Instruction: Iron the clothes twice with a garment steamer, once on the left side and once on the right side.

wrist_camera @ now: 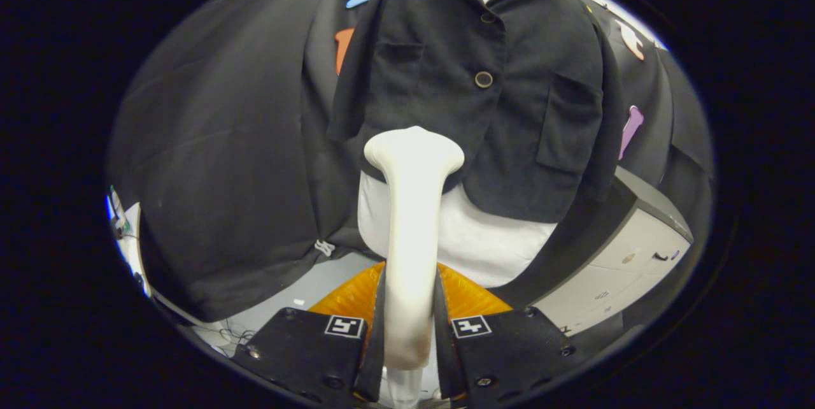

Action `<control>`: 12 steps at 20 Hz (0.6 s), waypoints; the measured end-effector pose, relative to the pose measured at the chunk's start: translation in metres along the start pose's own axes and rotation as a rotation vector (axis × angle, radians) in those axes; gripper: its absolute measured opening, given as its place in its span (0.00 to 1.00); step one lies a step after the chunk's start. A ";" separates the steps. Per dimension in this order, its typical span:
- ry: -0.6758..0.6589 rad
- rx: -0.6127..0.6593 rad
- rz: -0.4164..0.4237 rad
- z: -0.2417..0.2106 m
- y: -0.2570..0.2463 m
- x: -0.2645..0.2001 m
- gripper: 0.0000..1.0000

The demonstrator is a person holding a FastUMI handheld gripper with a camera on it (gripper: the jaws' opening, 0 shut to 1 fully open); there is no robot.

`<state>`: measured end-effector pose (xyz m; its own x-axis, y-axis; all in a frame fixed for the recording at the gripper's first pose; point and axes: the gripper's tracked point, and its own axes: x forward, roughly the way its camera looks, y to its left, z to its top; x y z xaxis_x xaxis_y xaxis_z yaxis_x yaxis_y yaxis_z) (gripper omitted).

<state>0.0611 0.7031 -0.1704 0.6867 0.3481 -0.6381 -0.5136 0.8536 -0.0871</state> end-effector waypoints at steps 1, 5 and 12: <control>0.013 -0.003 -0.002 -0.005 0.002 0.000 0.37; 0.045 -0.002 0.013 -0.009 -0.002 -0.002 0.37; -0.010 -0.013 0.070 -0.018 -0.061 -0.069 0.37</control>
<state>0.0359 0.6202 -0.1353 0.6537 0.4111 -0.6353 -0.5675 0.8217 -0.0522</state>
